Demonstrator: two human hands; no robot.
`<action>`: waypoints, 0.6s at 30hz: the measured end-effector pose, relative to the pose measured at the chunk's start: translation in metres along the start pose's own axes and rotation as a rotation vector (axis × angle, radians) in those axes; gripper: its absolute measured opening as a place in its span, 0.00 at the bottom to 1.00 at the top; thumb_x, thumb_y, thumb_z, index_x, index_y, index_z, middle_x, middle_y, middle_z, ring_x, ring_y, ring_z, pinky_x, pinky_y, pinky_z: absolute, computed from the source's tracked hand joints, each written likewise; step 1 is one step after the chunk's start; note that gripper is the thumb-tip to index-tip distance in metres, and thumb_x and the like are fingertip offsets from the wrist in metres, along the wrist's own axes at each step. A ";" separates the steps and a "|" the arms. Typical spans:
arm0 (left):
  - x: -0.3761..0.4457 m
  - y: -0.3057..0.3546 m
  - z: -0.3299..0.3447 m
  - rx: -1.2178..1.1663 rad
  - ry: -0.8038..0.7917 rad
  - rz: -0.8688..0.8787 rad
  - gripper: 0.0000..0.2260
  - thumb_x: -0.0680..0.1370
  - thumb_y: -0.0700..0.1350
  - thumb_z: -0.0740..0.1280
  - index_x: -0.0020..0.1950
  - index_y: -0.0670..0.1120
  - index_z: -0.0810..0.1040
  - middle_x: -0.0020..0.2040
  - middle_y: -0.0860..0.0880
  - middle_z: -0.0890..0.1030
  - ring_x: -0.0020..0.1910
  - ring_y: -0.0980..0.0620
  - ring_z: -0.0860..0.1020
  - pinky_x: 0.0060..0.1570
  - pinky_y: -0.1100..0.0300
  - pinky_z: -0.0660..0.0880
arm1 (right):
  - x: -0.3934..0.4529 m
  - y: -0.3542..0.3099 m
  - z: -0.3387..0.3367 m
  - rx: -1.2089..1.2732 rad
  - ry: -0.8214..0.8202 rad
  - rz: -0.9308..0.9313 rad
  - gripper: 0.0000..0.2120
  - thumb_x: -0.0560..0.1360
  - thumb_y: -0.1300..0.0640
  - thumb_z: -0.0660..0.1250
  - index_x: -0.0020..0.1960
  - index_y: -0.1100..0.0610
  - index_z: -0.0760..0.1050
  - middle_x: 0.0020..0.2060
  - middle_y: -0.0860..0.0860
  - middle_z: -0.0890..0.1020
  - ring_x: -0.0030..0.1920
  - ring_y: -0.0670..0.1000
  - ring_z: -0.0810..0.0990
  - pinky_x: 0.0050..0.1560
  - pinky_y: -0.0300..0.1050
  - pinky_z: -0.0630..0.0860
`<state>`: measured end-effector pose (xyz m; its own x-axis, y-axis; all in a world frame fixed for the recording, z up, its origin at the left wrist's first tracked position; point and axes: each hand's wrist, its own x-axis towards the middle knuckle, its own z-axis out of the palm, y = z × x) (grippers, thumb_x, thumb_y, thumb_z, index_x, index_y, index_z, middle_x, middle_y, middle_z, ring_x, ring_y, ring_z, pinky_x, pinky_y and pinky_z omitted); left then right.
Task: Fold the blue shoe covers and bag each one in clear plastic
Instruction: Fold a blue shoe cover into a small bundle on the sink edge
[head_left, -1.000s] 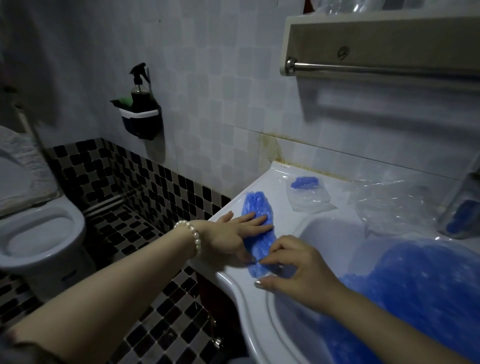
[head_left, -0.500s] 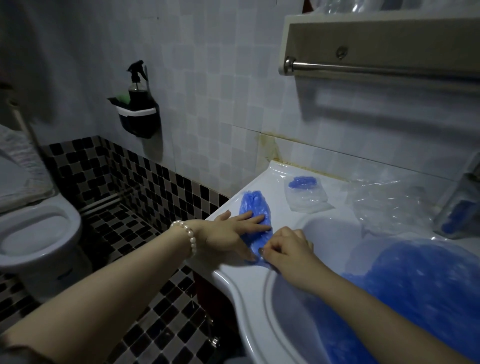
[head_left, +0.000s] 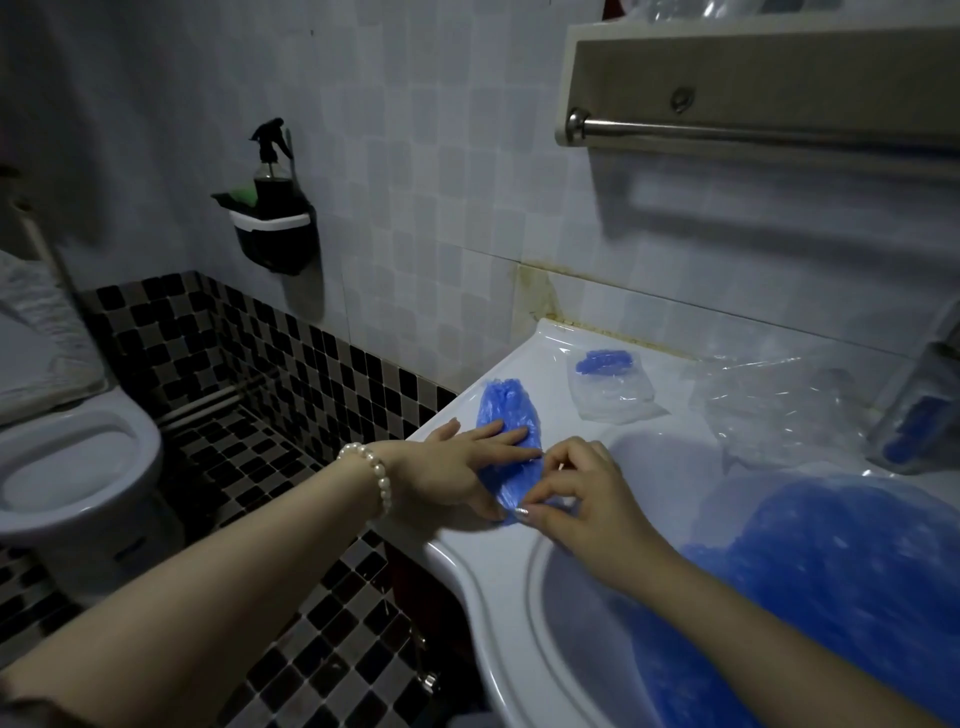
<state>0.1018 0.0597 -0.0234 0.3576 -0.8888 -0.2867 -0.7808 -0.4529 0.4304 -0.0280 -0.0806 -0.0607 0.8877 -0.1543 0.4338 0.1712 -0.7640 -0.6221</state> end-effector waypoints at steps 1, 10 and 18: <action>0.000 0.002 0.000 -0.027 0.002 0.000 0.31 0.76 0.48 0.66 0.75 0.61 0.55 0.77 0.60 0.46 0.75 0.61 0.39 0.71 0.50 0.32 | 0.000 -0.004 0.003 -0.046 0.014 0.036 0.05 0.68 0.53 0.72 0.38 0.53 0.83 0.41 0.40 0.71 0.49 0.45 0.68 0.53 0.39 0.65; 0.002 0.001 0.002 0.020 0.024 -0.006 0.30 0.78 0.48 0.65 0.75 0.62 0.54 0.77 0.61 0.46 0.75 0.59 0.40 0.71 0.47 0.33 | 0.009 -0.023 0.003 -0.116 -0.100 0.376 0.20 0.73 0.55 0.66 0.23 0.48 0.69 0.42 0.47 0.73 0.51 0.50 0.73 0.52 0.46 0.63; 0.002 -0.001 0.001 0.003 0.007 -0.009 0.31 0.77 0.50 0.66 0.75 0.63 0.54 0.77 0.61 0.45 0.75 0.61 0.39 0.71 0.49 0.32 | 0.000 0.012 -0.008 0.135 -0.063 -0.095 0.08 0.65 0.50 0.74 0.41 0.52 0.84 0.40 0.44 0.74 0.44 0.43 0.74 0.47 0.30 0.70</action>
<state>0.1028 0.0581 -0.0253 0.3682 -0.8849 -0.2851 -0.7790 -0.4611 0.4250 -0.0292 -0.0953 -0.0627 0.8889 -0.0424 0.4561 0.3079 -0.6818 -0.6636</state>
